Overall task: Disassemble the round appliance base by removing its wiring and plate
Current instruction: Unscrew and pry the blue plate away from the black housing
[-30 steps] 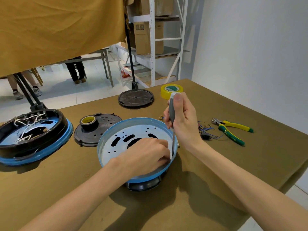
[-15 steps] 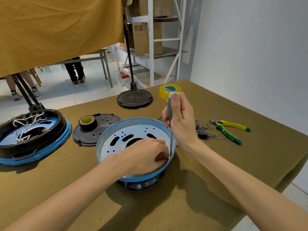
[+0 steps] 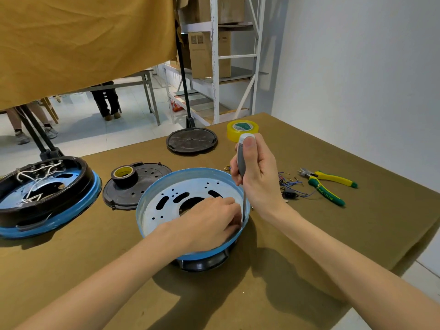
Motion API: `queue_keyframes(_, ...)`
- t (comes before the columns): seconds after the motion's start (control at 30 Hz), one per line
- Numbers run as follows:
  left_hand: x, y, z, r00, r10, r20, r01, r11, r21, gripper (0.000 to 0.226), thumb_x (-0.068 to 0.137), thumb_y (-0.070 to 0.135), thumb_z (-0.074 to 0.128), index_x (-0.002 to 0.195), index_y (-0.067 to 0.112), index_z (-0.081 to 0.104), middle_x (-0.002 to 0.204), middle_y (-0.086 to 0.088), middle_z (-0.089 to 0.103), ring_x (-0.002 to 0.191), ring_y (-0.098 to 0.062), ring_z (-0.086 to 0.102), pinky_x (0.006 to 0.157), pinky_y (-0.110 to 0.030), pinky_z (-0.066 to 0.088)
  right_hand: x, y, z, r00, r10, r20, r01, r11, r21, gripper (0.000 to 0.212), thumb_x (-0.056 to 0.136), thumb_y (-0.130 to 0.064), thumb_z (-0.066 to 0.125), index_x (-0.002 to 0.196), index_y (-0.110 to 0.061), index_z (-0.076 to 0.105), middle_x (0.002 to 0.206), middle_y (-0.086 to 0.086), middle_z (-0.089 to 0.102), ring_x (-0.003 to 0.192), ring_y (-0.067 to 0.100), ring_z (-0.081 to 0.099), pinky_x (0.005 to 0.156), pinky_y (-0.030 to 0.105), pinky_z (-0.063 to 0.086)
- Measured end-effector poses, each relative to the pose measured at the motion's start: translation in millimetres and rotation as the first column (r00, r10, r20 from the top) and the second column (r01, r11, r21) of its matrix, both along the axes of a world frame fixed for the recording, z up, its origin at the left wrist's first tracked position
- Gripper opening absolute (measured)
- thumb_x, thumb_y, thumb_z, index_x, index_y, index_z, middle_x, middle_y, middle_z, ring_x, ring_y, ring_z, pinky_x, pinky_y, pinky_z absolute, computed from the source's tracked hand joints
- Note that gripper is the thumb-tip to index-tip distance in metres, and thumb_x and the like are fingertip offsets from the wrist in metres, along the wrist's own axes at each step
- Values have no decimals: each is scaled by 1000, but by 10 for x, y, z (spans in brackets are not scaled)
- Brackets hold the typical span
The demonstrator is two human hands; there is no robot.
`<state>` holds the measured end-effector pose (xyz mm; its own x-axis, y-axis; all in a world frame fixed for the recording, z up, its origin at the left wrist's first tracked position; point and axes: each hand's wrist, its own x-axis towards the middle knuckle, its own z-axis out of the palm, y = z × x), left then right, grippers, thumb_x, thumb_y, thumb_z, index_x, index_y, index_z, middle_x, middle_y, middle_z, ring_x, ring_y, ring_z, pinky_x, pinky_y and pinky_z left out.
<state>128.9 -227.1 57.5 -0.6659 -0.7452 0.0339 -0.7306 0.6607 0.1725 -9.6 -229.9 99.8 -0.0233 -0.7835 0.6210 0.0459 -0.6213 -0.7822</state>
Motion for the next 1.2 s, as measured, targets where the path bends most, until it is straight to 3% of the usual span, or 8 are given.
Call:
queue_keyframes(0.2,234,268,-59,954,186,-236,-132,965,227,52,89,76,49,126,41,58,121,27,49,110,6,50,94,-21,47,-136,48,81,996,-18,93,21,999,-33,49,101,-50,40,95,-2,48,66,24,48,49,23,45,44,22,40)
queue_keyframes(0.3,286,418,-173,978,171,-117,-155,979,132,66,81,78,59,138,46,46,137,26,35,123,2,37,104,-21,41,-257,86,105,991,-74,112,79,996,-42,39,107,-42,38,96,-6,49,66,18,51,49,23,48,45,28,43)
queue_keyframes(0.47,140,523,-185,984,145,-103,-159,977,-144,45,103,53,50,146,40,53,151,20,47,138,-10,43,111,-32,39,-462,133,159,967,-132,216,135,991,-1,32,102,-46,52,90,-17,52,64,2,50,47,16,44,41,26,40)
queue_keyframes(0.57,136,545,-119,974,134,-180,-164,972,-166,41,104,49,49,142,37,59,149,20,53,138,-6,49,113,-30,40,-586,100,10,950,-255,-179,276,956,103,33,95,-51,63,83,-22,56,65,-2,53,52,13,48,42,26,39)
queue_keyframes(0.67,203,514,20,903,181,-389,-246,961,-124,34,101,46,56,131,38,68,140,29,56,128,4,55,106,-22,44,-624,74,-295,889,-51,-455,308,801,512,34,93,-44,69,89,-11,59,75,4,57,45,12,45,39,23,35)
queue_keyframes(0.77,260,475,159,764,206,-612,-274,962,-18,30,100,39,60,126,33,72,127,40,58,120,13,55,101,-11,44,-633,100,-473,974,201,-107,-20,542,840,41,87,-42,78,102,-7,62,95,10,69,40,7,39,37,20,32)
queue_keyframes(0.9,250,510,215,734,190,-651,-254,967,-4,27,100,32,62,124,31,73,124,43,58,120,13,55,98,-5,41,-559,88,-506,863,384,329,-482,425,767,23,80,-31,86,83,-14,70,74,1,58,43,6,33,35,18,29)
queue_keyframes(1.2,271,465,249,668,177,-723,-259,966,-3,22,101,27,62,119,29,75,119,33,65,114,1,61,88,-14,49,-441,110,-691,694,334,638,-720,322,615,34,74,-19,92,94,-14,65,81,1,54,44,7,34,36,19,31)
